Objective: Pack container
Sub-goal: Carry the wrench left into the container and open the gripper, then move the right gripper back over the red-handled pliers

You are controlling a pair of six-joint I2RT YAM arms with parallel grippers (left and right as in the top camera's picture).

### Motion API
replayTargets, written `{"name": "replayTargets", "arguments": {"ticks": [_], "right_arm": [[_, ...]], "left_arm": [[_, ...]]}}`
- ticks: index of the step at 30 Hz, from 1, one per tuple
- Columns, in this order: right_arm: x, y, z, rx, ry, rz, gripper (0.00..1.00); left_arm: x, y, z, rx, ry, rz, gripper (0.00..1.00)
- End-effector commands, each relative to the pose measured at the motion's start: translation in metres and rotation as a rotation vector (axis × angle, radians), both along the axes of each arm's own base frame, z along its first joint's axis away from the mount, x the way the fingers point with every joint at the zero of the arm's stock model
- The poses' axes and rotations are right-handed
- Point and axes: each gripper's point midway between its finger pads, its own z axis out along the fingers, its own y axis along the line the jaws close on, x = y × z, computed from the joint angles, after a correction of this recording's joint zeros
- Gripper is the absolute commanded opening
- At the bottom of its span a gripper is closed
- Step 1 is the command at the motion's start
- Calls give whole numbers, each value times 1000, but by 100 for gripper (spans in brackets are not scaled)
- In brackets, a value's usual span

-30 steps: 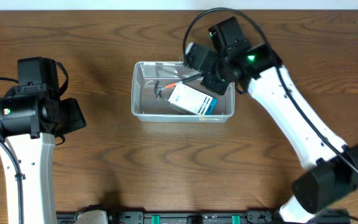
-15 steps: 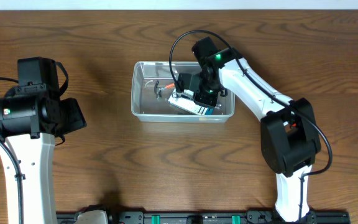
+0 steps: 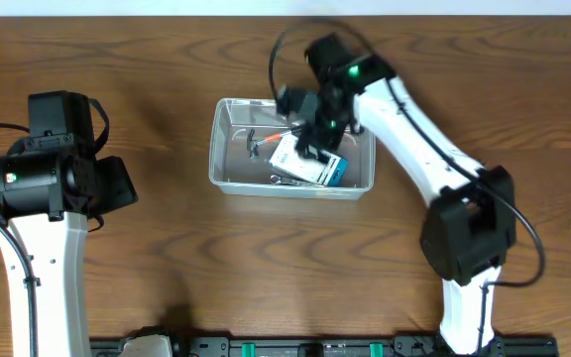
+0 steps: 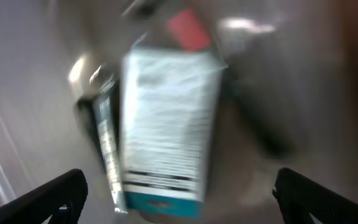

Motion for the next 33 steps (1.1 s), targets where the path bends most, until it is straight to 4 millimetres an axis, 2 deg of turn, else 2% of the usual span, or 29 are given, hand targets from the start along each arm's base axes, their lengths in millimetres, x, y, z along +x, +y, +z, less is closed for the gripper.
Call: {"name": "replayTargets", "arguments": {"ticks": [1,4,6,8,10,12,18,21,26,33], "right_arm": [[42,-57,101,62,-211,-477,99],[55,-122,138,128,-266,-855,99],[53,-164,144,200,-214,-1128,99],[38,-208,132,226,-99,-1445,99],[15,-244,110,216,37,-1769,99],[1,-264,90,194,128,-1933,99],[-10,-294,34,158,201,-2103,99],[-17,-301,2,142,232,-2181,94],[-30,-305,-48,134,261,-2268,91],[-37,-299,-90,157,326,-2274,86]], "left_arm": [[0,2,2,1,-9,18,67],[1,2,2,2,-12,18,67],[1,2,2,1,-11,18,67],[1,2,2,1,-11,18,67],[0,2,2,1,-10,18,67],[0,2,2,1,-8,18,67],[-1,1,2,-3,-5,17,67],[-1,1,2,-3,-5,18,67],[-1,1,1,-3,-2,17,67],[-2,1,1,-3,2,17,67]]}}
